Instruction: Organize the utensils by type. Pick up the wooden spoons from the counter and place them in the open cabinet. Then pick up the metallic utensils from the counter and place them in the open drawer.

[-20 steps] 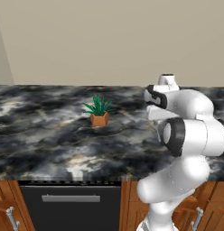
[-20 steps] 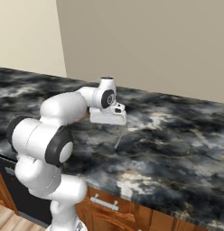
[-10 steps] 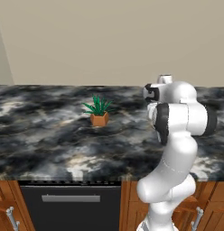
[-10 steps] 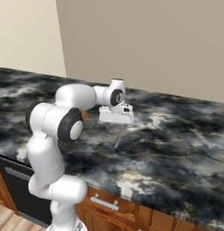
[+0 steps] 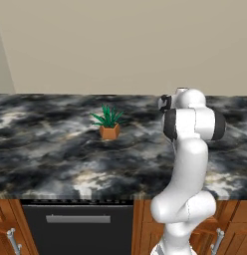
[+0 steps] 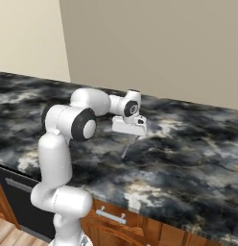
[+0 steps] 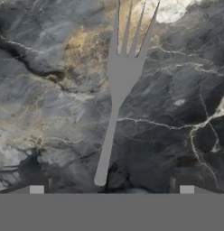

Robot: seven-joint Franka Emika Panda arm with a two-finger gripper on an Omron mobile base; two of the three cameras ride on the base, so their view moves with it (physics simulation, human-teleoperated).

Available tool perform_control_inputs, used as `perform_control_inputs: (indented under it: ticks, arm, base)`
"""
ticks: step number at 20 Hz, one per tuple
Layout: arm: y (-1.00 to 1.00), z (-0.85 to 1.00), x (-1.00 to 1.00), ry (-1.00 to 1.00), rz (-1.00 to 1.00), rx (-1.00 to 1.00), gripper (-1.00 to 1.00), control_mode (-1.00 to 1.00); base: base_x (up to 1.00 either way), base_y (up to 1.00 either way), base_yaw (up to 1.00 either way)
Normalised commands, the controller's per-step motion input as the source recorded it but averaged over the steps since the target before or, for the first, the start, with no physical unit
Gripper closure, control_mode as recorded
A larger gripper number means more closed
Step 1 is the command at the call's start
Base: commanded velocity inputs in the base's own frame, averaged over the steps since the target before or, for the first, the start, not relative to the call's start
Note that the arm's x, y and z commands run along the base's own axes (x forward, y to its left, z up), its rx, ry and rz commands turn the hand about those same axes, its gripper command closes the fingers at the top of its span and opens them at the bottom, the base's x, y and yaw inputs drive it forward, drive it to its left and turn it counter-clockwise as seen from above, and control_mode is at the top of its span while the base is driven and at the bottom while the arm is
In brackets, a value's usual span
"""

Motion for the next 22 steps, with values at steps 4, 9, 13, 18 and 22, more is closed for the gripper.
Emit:
perform_control_inputs:
  ticks: [4, 9, 13, 18, 22]
  arm:
    - [0.01, -0.21, 0.31, 0.0, 0.0, 0.03, -1.0, -1.0]
    - [0.0, -0.14, 0.25, 0.01, 0.0, 0.02, -1.0, -1.0]
    - [0.02, -0.18, 0.27, 0.04, 0.0, 0.0, -1.0, -1.0]
    - [0.0, -0.27, 0.07, 0.05, 0.0, 0.0, -1.0, -1.0]
    - [0.0, -0.28, -0.12, 0.09, 0.0, 0.0, -1.0, -1.0]
  base:
    - [0.0, 0.0, 0.0]
    - [0.0, 0.0, 0.0]
    - [0.0, 0.0, 0.0]
    - [0.0, 0.0, 0.0]
    - [0.0, 0.0, 0.0]
